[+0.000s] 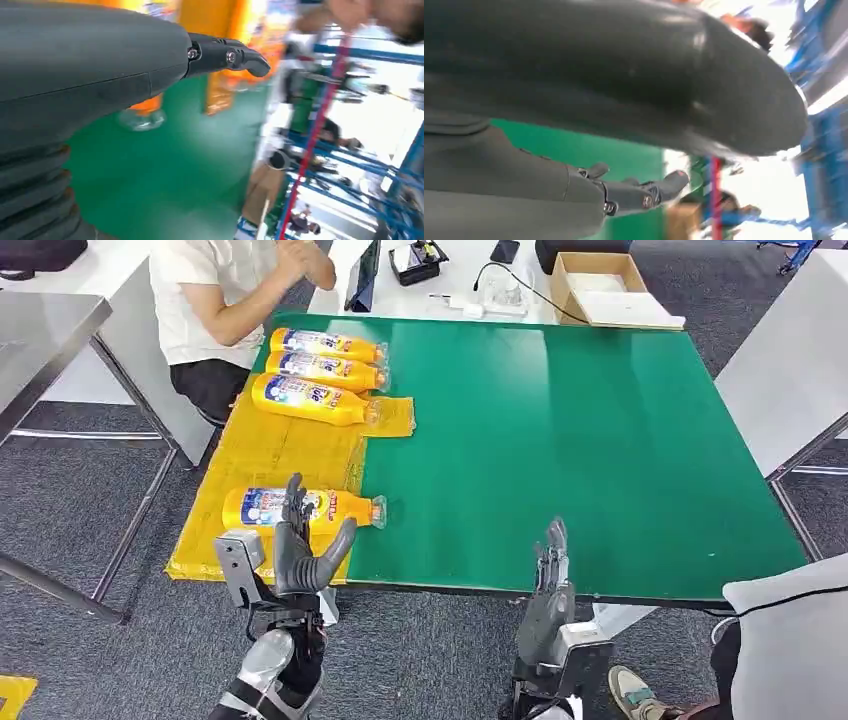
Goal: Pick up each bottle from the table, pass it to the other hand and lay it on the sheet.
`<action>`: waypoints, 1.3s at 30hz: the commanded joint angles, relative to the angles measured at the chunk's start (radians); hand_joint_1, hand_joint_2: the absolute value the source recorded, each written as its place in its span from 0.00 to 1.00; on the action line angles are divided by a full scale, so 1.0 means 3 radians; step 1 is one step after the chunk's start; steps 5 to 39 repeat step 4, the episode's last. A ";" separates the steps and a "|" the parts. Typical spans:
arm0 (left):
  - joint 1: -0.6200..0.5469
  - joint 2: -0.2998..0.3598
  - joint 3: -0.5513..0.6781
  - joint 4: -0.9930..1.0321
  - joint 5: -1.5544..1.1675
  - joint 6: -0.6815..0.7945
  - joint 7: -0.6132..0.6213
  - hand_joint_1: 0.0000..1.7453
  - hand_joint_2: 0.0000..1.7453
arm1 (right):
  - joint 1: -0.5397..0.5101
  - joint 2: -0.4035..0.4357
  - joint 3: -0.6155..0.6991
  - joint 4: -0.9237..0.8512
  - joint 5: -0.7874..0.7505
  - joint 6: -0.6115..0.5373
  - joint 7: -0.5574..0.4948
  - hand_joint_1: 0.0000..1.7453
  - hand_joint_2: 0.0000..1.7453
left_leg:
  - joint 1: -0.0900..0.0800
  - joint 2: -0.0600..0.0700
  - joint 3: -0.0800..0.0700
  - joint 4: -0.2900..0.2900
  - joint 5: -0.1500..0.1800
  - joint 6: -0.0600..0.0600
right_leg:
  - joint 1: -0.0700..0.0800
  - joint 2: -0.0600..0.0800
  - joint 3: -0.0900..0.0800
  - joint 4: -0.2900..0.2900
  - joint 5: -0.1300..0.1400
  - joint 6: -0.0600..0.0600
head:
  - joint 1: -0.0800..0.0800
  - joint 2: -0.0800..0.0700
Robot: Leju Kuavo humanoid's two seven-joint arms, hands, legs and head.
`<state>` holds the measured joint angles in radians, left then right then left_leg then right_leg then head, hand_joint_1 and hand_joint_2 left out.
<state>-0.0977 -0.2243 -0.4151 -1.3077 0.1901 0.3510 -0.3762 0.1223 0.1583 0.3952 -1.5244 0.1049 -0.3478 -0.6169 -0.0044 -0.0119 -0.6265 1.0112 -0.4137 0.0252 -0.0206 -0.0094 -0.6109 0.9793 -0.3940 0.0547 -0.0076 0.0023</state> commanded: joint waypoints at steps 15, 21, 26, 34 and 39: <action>0.0247 0.0249 -0.0310 -0.0324 0.1352 -0.1283 0.0237 0.00 1.00 | -0.0161 -0.0120 -0.0063 -0.0047 -0.0280 0.0226 0.0003 0.00 1.00 | 0.0002 0.0012 0.0012 -0.0001 -0.0007 -0.0004 | 0.0002 0.0009 0.0009 -0.0003 -0.0003 -0.0007 | 0.0000 0.0000; 0.0247 0.0249 -0.0310 -0.0324 0.1352 -0.1283 0.0237 0.00 1.00 | -0.0161 -0.0120 -0.0063 -0.0047 -0.0280 0.0226 0.0003 0.00 1.00 | 0.0002 0.0012 0.0012 -0.0001 -0.0007 -0.0004 | 0.0002 0.0009 0.0009 -0.0003 -0.0003 -0.0007 | 0.0000 0.0000; 0.0247 0.0249 -0.0310 -0.0324 0.1352 -0.1283 0.0237 0.00 1.00 | -0.0161 -0.0120 -0.0063 -0.0047 -0.0280 0.0226 0.0003 0.00 1.00 | 0.0002 0.0012 0.0012 -0.0001 -0.0007 -0.0004 | 0.0002 0.0009 0.0009 -0.0003 -0.0003 -0.0007 | 0.0000 0.0000; 0.0247 0.0249 -0.0310 -0.0324 0.1352 -0.1283 0.0237 0.00 1.00 | -0.0161 -0.0120 -0.0063 -0.0047 -0.0280 0.0226 0.0003 0.00 1.00 | 0.0002 0.0012 0.0012 -0.0001 -0.0007 -0.0004 | 0.0002 0.0009 0.0009 -0.0003 -0.0003 -0.0007 | 0.0000 0.0000; 0.0247 0.0249 -0.0310 -0.0324 0.1352 -0.1283 0.0237 0.00 1.00 | -0.0161 -0.0120 -0.0063 -0.0047 -0.0280 0.0226 0.0003 0.00 1.00 | 0.0002 0.0012 0.0012 -0.0001 -0.0007 -0.0004 | 0.0002 0.0009 0.0009 -0.0003 -0.0003 -0.0007 | 0.0000 0.0000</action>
